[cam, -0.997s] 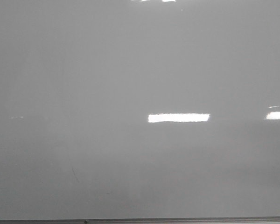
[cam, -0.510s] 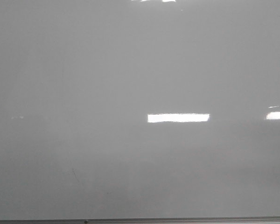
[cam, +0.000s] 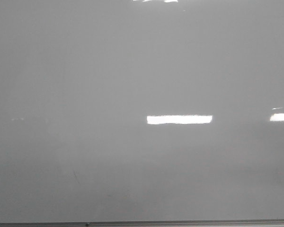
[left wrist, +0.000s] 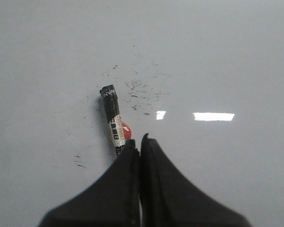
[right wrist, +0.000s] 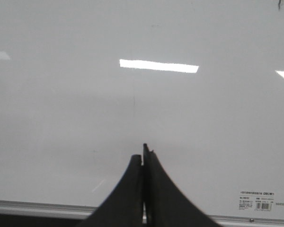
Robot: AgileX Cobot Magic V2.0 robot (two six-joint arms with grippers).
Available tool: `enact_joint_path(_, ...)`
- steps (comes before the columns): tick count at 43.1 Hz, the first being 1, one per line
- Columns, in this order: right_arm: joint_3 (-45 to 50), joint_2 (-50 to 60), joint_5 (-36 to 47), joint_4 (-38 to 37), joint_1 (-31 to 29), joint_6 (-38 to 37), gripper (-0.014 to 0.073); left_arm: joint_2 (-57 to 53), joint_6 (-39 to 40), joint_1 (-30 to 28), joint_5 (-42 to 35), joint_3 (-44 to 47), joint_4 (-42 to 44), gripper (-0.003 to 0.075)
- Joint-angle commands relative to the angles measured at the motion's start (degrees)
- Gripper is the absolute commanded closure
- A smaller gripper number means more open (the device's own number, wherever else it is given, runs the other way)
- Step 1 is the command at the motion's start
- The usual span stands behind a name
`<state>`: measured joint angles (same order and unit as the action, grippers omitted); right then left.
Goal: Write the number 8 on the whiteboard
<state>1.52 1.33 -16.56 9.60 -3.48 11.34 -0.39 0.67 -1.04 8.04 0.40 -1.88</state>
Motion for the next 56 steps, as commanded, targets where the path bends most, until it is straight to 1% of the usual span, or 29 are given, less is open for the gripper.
enact_joint_path(1,-0.1,0.3,6.3,0.7,0.1,0.0,0.0663,-0.7,0.2,0.0,-5.2,0.8,-0.2,0.0741)
enact_joint_path(6,-0.1,0.3,7.9,1.0,0.1,0.0,0.0663,-0.7,0.2,0.0,-5.6,0.8,-0.2,0.0741)
enact_joint_path(12,-0.5,0.3,12.0,2.4,0.1,0.0,0.0663,-0.7,0.2,0.0,-11.5,0.1,-0.3,0.0741)
enact_joint_path(15,-2.6,0.3,12.0,4.0,0.1,0.0,0.0663,-0.7,0.2,0.0,-11.7,-1.6,-0.3,0.0741)
enact_joint_path(19,-7.7,0.3,8.5,4.5,0.1,0.0,0.0661,-0.5,0.2,0.0,-10.1,-5.4,-0.2,0.0741)
enact_joint_path(22,-11.9,-0.3,5.1,4.5,0.1,0.0,0.0661,0.6,0.2,0.0,-7.1,-8.7,-0.1,0.0741)
enact_joint_path(26,-17.7,-3.0,0.6,4.8,0.1,0.0,0.0659,4.6,0.2,0.0,-0.6,-13.8,-0.1,0.0741)
enact_joint_path(31,-24.3,-9.7,-2.8,6.6,0.1,0.0,0.0659,12.7,0.2,0.0,4.3,-18.2,-0.1,0.0741)
enact_joint_path(38,-29.0,-18.2,-3.2,7.9,0.1,0.0,0.066,22.4,0.2,0.0,3.5,-20.7,-0.1,0.0741)
enact_joint_path(44,-29.3,-20.8,-2.7,7.8,0.1,0.0,0.0656,25.8,0.2,0.0,2.2,-21.0,-0.1,0.0736)
enact_joint_path(47,-29.2,-20.8,-2.9,7.8,0.1,0.0,0.0604,25.9,0.2,0.0,1.9,-21.0,-0.1,0.0672)
enact_joint_path(48,-29.2,-20.8,-2.9,7.8,0.1,0.0,0.0572,25.9,0.2,0.0,1.8,-21.0,-0.1,0.0649)
enact_joint_path(51,-29.2,-20.8,-2.9,7.8,0.1,0.0,0.0419,25.9,0.2,0.0,1.4,-21.0,-0.1,0.0486)
enact_joint_path(52,-29.2,-20.8,-2.9,7.8,0.1,0.0,0.0365,25.9,0.2,0.0,1.4,-21.0,-0.2,0.0408)
enact_joint_path(53,-29.2,-20.8,-2.9,7.6,0.1,0.0,0.0309,25.9,0.2,0.0,1.4,-21.0,-0.2,0.0369)
enact_joint_path(54,-29.2,-20.8,-2.9,7.5,0.1,0.0,0.0253,25.9,0.2,0.0,1.3,-21.0,-0.2,0.0293)
enact_joint_path(55,-29.2,-20.8,-2.9,7.5,0.1,0.0,0.0183,25.9,0.2,0.0,1.3,-21.0,-0.2,0.0241)
enact_joint_path(56,-29.2,-20.8,-2.9,7.5,0.1,0.0,0.0151,25.9,0.2,0.0,1.3,-21.0,-0.2,0.0211)
